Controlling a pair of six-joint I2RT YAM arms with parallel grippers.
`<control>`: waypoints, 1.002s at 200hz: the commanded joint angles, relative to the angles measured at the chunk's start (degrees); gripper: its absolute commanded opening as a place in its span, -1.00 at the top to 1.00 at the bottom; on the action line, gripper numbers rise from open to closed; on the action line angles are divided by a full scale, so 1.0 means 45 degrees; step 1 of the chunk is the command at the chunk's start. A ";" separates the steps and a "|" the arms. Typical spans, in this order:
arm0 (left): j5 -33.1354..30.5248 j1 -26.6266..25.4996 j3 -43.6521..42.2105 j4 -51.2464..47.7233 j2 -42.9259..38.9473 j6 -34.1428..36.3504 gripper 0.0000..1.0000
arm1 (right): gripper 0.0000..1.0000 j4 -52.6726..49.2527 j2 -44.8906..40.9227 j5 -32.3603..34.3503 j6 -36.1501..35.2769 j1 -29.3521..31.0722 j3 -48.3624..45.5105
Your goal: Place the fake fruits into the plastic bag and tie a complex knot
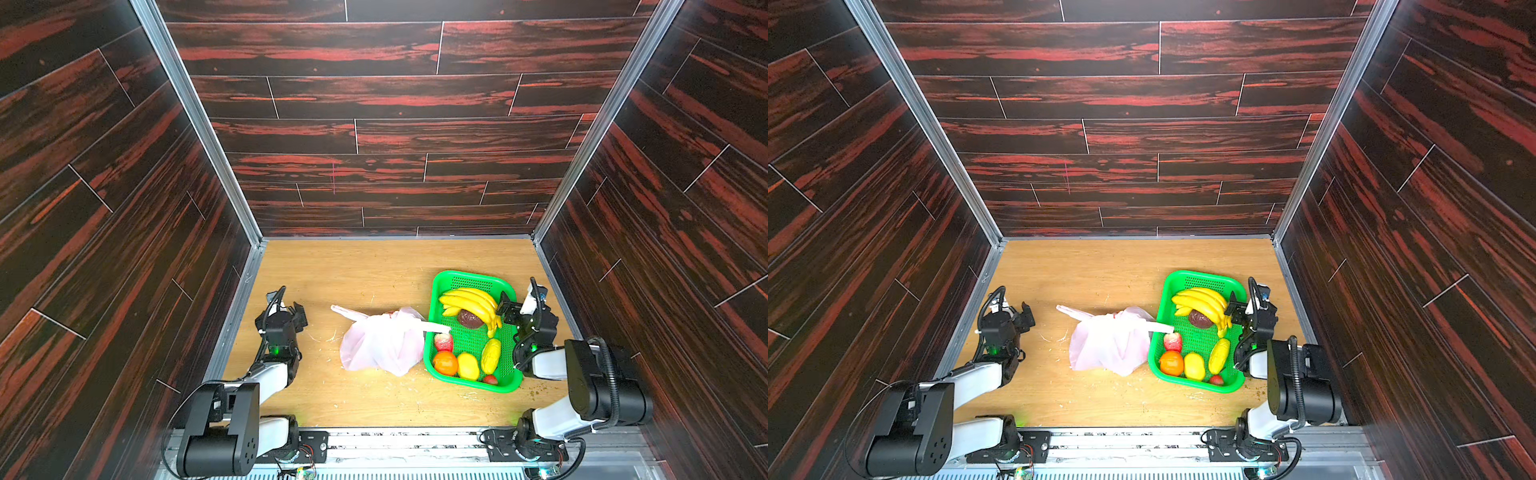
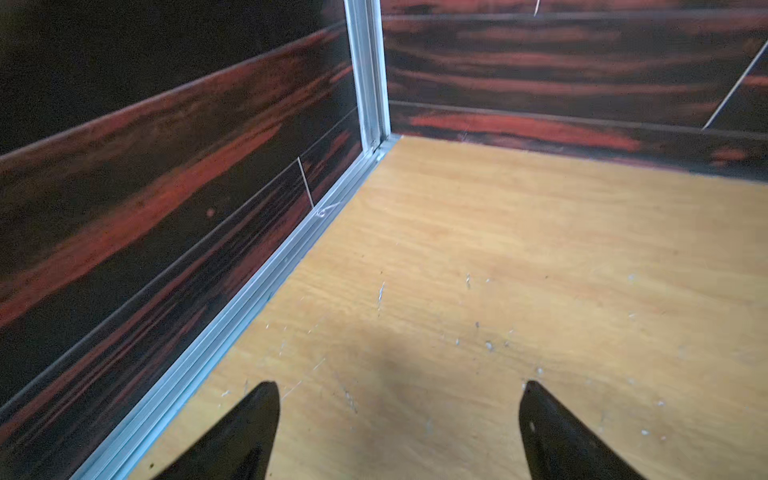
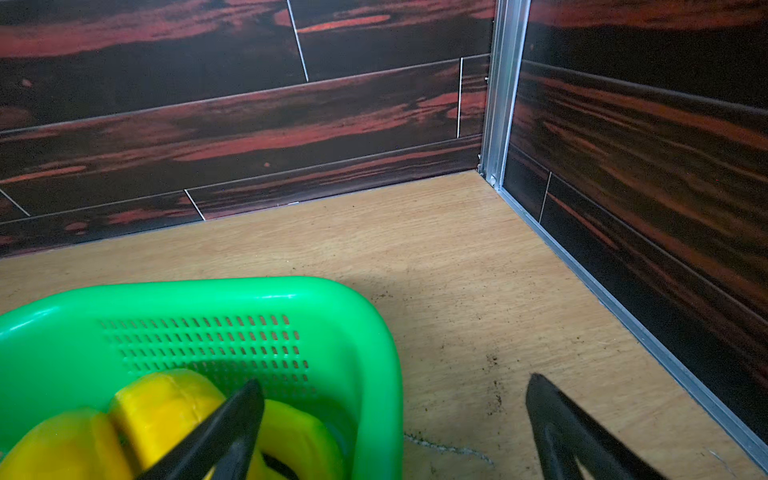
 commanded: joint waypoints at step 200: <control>0.2304 0.0226 0.1963 0.0479 0.3372 -0.0629 -0.98 | -0.98 -0.0071 0.0219 0.0025 -0.0165 0.0090 0.0032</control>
